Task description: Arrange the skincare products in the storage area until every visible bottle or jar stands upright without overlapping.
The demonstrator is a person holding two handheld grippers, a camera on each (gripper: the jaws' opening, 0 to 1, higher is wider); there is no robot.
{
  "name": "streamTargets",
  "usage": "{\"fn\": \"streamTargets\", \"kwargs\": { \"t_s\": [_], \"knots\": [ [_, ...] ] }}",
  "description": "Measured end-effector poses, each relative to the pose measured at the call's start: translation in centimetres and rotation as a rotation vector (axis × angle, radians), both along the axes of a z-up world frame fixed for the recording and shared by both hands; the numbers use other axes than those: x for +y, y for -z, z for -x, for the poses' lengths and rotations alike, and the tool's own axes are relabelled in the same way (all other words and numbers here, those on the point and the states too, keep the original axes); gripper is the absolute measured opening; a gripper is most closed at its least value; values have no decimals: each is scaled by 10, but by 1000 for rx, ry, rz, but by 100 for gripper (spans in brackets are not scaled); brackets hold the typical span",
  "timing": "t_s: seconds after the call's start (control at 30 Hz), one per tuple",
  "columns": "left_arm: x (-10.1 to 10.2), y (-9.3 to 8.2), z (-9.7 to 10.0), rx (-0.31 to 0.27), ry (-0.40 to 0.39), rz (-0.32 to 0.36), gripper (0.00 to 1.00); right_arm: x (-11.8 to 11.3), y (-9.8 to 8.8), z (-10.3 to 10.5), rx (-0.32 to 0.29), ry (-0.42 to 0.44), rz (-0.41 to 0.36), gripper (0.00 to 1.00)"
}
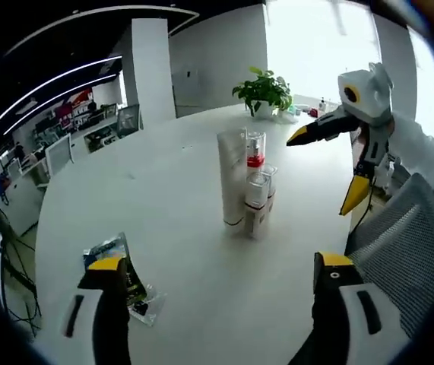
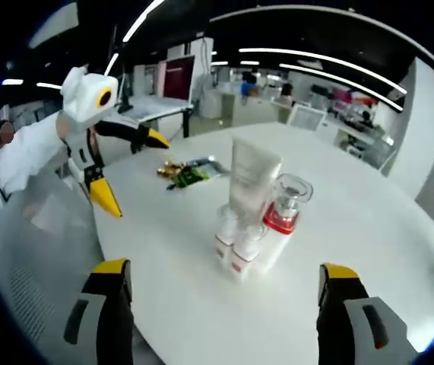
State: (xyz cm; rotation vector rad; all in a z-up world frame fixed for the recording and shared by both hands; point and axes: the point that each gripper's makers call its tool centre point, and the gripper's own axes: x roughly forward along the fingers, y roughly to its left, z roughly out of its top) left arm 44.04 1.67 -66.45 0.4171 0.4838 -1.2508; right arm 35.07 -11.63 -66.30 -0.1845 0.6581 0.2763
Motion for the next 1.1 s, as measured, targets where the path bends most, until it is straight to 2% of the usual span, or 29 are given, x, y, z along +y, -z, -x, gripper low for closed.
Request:
{"fn": "streamTargets", "kwargs": {
  "t_s": [0.53, 0.77, 1.1],
  "knots": [
    [22, -12, -1, 8, -66, 23, 99, 3, -6, 10, -22, 25, -13, 100],
    [30, -19, 4, 4, -89, 40, 99, 6, -14, 15, -48, 34, -17, 100],
    [41, -26, 12, -12, -123, 58, 99, 8, -21, 32, -73, 38, -13, 100]
  ]
}}
